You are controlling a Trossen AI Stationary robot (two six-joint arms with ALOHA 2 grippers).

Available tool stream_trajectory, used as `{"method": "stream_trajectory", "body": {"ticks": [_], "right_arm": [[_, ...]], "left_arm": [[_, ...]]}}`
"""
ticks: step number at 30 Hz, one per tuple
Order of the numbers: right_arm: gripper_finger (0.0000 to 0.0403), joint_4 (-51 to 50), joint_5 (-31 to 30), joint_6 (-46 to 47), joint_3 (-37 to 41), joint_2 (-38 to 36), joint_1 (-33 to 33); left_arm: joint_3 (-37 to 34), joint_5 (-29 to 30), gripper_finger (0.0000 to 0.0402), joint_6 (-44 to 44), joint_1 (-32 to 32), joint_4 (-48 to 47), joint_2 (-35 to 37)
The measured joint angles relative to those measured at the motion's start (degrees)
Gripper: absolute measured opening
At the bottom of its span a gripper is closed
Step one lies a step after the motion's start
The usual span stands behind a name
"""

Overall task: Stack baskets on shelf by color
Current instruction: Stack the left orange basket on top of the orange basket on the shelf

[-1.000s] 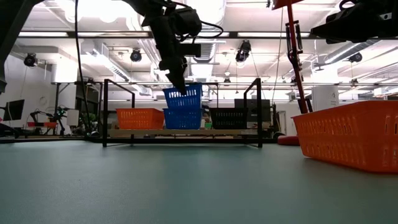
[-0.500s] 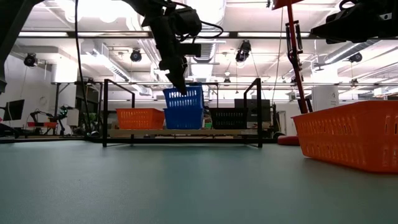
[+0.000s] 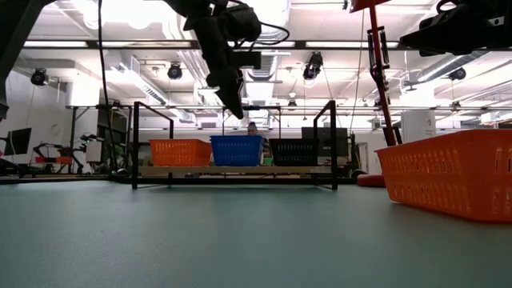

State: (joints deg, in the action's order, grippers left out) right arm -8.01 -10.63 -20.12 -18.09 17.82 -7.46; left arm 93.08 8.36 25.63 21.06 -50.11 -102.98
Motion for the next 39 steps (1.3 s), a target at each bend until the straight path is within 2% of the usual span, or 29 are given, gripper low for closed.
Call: {"method": "stream_trajectory", "body": {"ticks": [6,12,19,23,27,31,37,39], "right_arm": [[0.0009,0.0,0.0,-0.4,0.0,0.0,0.0],[0.0009,0.2,0.0,-0.9,0.0,0.0,0.0],[0.0009,0.2,0.0,-0.8,0.0,0.0,0.0],[0.0009,0.2,0.1,0.1,0.0,0.0,0.0],[0.0009,0.2,0.1,0.8,0.0,0.0,0.0],[0.0009,0.6,0.8,1.8,0.0,0.0,0.0],[0.0009,7.0,12.6,4.7,0.0,0.7,-0.2],[0.0009,8.6,14.5,6.9,-0.1,1.7,-0.4]], "left_arm": [[1.2,0.0,0.0096,-0.6,-3.6,0.0,1.2],[-1.8,-1.6,0.0095,-11.4,-11.7,3.5,4.9],[-13.2,-1.6,0.0095,-22.9,-25.2,22.9,8.1],[-21.4,2.0,0.0095,-25.3,-31.3,36.5,8.4],[-26.9,6.9,0.0095,-25.4,-34.7,47.0,8.4],[-28.9,11.8,0.0095,-26.9,-35.9,49.1,8.5],[-31.6,13.3,0.0095,-22.1,-36.1,49.0,11.0],[-32.7,13.3,0.0095,-20.6,-36.1,49.2,12.8]]}}
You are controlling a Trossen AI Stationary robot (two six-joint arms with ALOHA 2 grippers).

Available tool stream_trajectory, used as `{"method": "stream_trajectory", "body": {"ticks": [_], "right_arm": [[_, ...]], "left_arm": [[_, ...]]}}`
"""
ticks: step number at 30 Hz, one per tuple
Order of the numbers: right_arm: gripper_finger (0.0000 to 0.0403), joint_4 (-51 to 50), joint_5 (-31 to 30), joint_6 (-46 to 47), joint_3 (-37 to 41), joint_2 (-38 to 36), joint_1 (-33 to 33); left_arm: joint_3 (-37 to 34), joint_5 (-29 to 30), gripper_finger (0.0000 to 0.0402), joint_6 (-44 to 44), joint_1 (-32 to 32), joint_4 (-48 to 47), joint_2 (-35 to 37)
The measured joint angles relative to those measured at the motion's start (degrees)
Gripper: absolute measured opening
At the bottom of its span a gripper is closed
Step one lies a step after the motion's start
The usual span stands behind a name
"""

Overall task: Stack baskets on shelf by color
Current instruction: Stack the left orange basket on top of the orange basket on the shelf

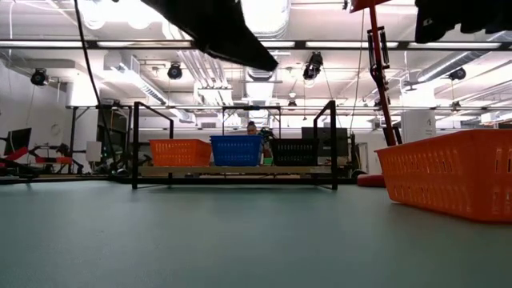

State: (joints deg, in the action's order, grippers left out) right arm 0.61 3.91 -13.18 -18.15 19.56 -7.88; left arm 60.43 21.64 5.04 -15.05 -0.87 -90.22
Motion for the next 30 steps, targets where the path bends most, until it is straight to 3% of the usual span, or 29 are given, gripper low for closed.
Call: {"method": "stream_trajectory", "body": {"ticks": [7,14,20,25,30], "right_arm": [[0.0009,6.3,-0.1,3.5,0.0,7.0,-4.8],[0.0009,10.1,-8.5,6.8,-1.4,13.7,-11.5],[0.0009,10.4,-15.3,7.7,-6.7,21.1,-17.1],[0.0009,5.5,-16.6,10.4,-13.1,28.2,-19.9],[0.0009,-6.4,-17.0,20.0,-23.0,34.6,-21.9]], "left_arm": [[-7.6,0.3,0.0095,4.4,0.7,5.5,8.3],[-18.9,0.0,0.0095,10.6,2.5,23.9,13.0],[-24.9,-0.1,0.0095,11.8,3.0,28.9,16.4],[-27.4,-0.1,0.0095,11.8,3.0,29.8,18.3],[-28.1,-0.1,0.0095,11.8,3.0,30.8,18.9]]}}
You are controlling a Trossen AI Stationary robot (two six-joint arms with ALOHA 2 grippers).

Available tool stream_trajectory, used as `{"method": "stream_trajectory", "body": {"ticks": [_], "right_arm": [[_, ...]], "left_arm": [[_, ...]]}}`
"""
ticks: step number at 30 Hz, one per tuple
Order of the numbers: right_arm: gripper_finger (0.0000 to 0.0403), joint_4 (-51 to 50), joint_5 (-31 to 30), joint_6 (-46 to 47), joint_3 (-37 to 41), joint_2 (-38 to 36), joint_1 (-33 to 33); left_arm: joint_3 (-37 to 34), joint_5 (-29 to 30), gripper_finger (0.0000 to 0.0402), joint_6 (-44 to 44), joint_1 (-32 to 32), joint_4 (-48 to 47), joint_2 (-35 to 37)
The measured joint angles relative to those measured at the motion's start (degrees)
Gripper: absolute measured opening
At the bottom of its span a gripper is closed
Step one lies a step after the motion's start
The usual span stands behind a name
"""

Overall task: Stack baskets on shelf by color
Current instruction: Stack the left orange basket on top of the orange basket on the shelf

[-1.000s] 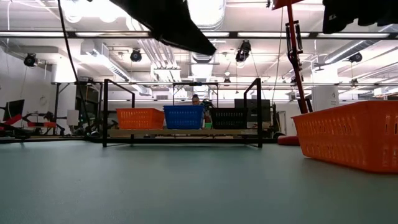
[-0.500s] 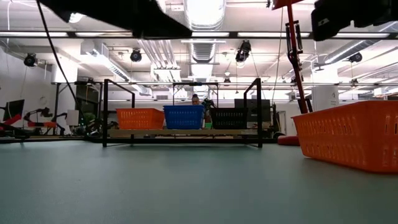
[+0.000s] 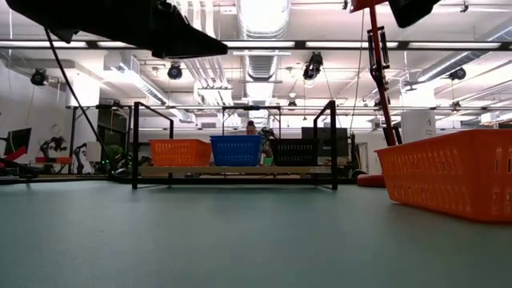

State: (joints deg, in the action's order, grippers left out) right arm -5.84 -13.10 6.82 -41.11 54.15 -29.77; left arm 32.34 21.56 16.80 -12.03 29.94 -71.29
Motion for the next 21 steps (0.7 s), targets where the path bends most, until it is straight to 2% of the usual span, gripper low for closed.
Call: {"method": "stream_trajectory", "body": {"ticks": [13,17,21], "right_arm": [[0.0009,-39.2,0.3,19.0,-30.6,25.1,-9.4],[0.0013,-46.7,2.0,24.7,-37.6,32.8,-11.9],[0.0043,-51.6,4.3,30.4,-42.5,39.9,-13.4]], "left_arm": [[0.0,0.0,0.0095,-1.4,-0.1,2.0,0.0],[0.0,0.0,0.0095,-1.8,-0.3,2.1,0.0],[0.0,-0.1,0.0095,-3.8,-0.4,2.1,0.0]]}}
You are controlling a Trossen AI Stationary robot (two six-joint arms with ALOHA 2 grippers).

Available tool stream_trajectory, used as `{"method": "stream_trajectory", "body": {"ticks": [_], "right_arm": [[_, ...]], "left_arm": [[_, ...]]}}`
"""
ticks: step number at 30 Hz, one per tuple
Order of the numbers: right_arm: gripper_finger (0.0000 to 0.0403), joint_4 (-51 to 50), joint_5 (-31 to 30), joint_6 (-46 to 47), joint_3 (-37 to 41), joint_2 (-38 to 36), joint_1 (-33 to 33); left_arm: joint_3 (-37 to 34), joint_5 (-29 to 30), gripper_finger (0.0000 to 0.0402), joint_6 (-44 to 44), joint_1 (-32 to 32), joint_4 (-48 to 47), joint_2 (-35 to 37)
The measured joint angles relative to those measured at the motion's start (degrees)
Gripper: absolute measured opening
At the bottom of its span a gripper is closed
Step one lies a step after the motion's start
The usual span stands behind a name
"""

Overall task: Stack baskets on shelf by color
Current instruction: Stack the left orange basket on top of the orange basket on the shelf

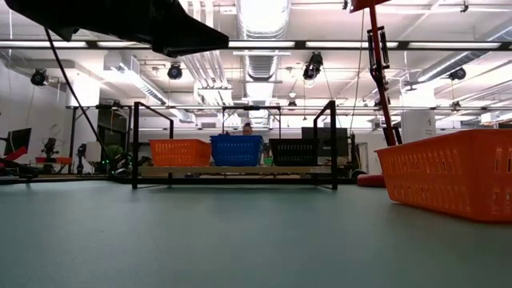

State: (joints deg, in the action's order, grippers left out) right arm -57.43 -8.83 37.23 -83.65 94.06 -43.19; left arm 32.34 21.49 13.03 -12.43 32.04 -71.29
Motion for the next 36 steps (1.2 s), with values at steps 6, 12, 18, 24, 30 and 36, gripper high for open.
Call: {"method": "stream_trajectory", "body": {"ticks": [6,12,18,24,30,36], "right_arm": [[0.0117,-7.0,0.5,8.3,-4.5,9.2,-0.9],[0.0172,-9.8,0.5,9.3,-4.9,14.7,-0.7],[0.0169,-9.9,-4.2,7.7,-4.7,17.9,0.1],[0.0096,-8.9,-5.3,6.2,-4.7,19.0,0.0],[0.0015,-8.3,-8.2,4.2,-7.5,18.9,0.0],[0.0009,-8.0,-15.9,2.5,-13.4,18.8,-0.2]], "left_arm": [[0.0,0.0,0.0095,-5.0,-0.1,0.1,0.0],[0.1,-0.3,0.0095,-6.9,-1.7,0.1,0.0],[-0.1,-0.3,0.0095,-8.2,-4.5,1.0,0.0],[-0.1,-0.4,0.0095,-6.7,-5.0,4.1,0.0],[-0.1,-0.3,0.0095,-6.2,-5.0,6.5,0.0],[-0.1,-0.1,0.0095,-6.1,-7.8,9.7,0.0]]}}
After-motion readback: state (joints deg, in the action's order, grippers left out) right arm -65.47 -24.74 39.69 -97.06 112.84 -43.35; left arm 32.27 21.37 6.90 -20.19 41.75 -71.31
